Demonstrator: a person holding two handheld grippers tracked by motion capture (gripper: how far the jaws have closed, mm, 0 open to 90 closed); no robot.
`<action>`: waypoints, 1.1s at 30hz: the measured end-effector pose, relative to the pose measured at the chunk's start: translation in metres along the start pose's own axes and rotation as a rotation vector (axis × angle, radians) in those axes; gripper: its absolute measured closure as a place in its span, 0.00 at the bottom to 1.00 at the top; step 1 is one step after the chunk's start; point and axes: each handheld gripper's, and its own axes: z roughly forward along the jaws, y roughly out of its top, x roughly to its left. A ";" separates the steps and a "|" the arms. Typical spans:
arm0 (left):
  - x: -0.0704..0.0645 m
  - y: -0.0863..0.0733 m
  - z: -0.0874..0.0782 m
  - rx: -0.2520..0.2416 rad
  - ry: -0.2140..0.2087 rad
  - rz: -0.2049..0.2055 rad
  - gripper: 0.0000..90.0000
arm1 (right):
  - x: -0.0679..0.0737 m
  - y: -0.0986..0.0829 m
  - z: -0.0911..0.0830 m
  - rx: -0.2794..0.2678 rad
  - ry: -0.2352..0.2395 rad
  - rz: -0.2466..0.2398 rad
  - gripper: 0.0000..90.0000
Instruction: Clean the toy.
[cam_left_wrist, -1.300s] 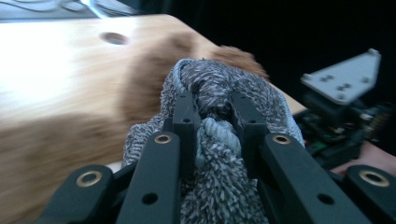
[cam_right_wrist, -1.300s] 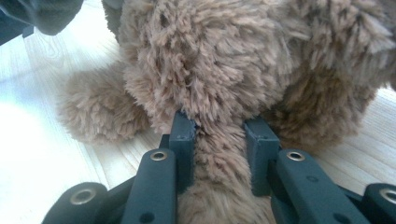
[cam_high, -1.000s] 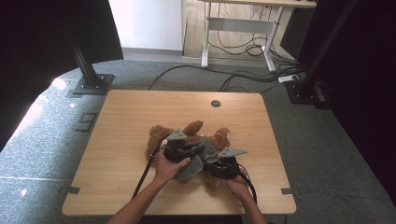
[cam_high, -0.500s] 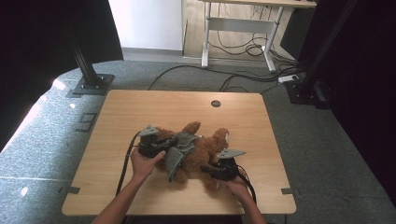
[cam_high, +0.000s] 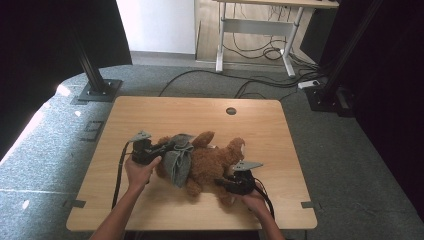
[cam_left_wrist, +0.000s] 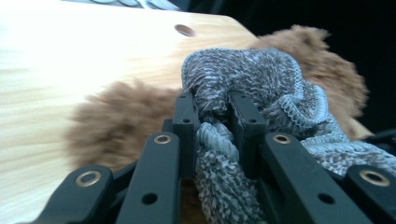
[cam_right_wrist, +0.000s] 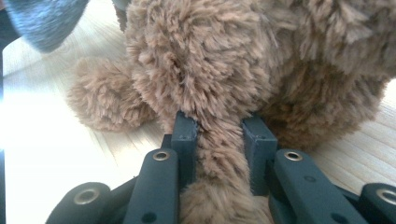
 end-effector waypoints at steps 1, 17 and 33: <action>0.009 0.004 0.001 0.007 0.009 -0.032 0.83 | 0.000 0.000 0.000 0.000 -0.002 0.000 0.79; -0.003 -0.023 -0.003 0.001 -0.011 0.045 0.85 | 0.006 0.006 -0.013 -0.052 -0.067 -0.006 0.52; -0.012 -0.037 -0.010 -0.028 -0.016 0.053 0.85 | 0.024 0.061 -0.063 -0.232 -0.122 -0.044 0.43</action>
